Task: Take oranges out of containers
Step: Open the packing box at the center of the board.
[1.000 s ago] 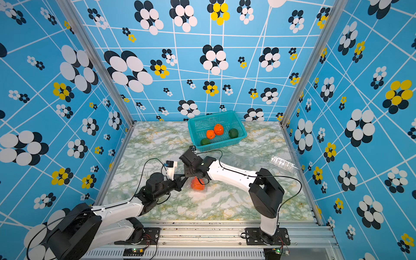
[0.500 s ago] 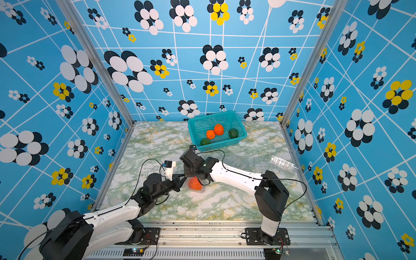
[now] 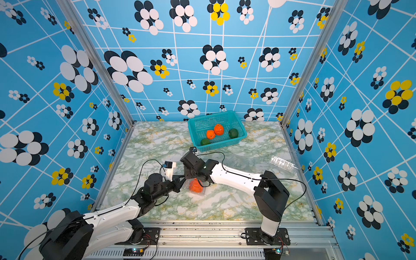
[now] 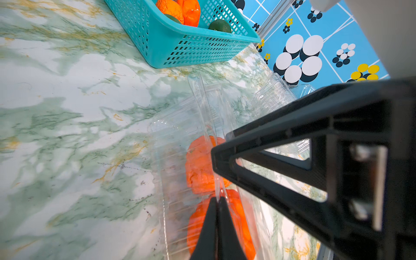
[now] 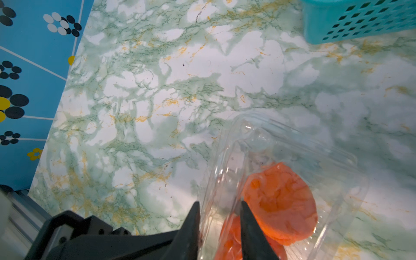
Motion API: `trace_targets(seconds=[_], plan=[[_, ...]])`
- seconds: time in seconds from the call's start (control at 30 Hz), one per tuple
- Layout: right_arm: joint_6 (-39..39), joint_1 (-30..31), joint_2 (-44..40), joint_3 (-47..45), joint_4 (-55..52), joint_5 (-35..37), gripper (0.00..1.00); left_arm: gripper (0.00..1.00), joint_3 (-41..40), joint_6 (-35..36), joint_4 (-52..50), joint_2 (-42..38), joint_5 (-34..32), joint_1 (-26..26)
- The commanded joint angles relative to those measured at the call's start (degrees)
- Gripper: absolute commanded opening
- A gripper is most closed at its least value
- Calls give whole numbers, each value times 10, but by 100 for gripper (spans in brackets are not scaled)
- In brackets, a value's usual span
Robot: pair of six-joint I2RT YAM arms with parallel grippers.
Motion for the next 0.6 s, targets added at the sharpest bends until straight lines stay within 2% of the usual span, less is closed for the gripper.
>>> trace_targets(seconds=[0.0,0.33,0.57], plan=[[4,-8,-3,-39,-59,14,33,0,31,10,91,-18,-13,2],[6,-8,-7,-63,-35,-18,37,0,34,11,89,-12,-13,2],[9,-7,5,-45,-39,-25,37,0,37,4,109,10,5,2]])
